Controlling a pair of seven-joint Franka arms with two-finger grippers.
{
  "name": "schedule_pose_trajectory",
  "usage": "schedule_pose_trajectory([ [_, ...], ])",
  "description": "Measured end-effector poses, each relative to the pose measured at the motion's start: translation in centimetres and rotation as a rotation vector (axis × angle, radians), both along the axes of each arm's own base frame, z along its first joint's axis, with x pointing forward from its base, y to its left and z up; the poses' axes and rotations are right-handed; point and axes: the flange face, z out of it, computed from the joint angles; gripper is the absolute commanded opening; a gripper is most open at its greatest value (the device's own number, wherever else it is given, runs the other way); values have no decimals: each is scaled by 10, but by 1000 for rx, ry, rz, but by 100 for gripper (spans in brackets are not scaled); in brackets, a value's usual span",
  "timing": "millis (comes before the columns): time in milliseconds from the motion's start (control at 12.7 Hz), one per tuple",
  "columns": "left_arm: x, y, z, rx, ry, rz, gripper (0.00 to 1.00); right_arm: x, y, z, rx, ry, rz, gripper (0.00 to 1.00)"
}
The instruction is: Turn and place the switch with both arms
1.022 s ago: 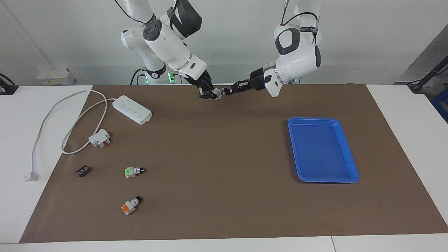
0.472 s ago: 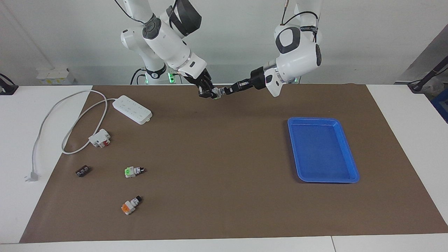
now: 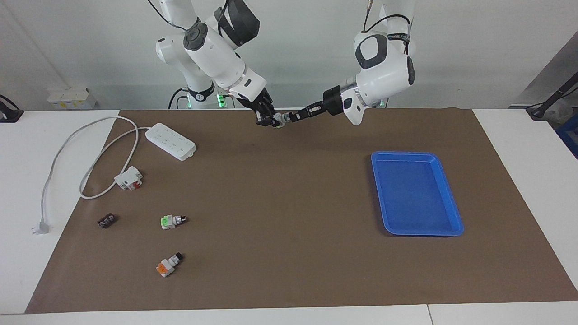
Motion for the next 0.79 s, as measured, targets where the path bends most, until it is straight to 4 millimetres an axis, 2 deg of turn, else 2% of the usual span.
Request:
schedule_pose_trajectory([
  [314, 1, 0, 5, 29, 153, 126, 0, 2, -2, 5, 5, -13, -7, 0],
  [786, 2, -6, 12, 78, 447, 432, 0, 10, -9, 10, 15, -47, -40, 0],
])
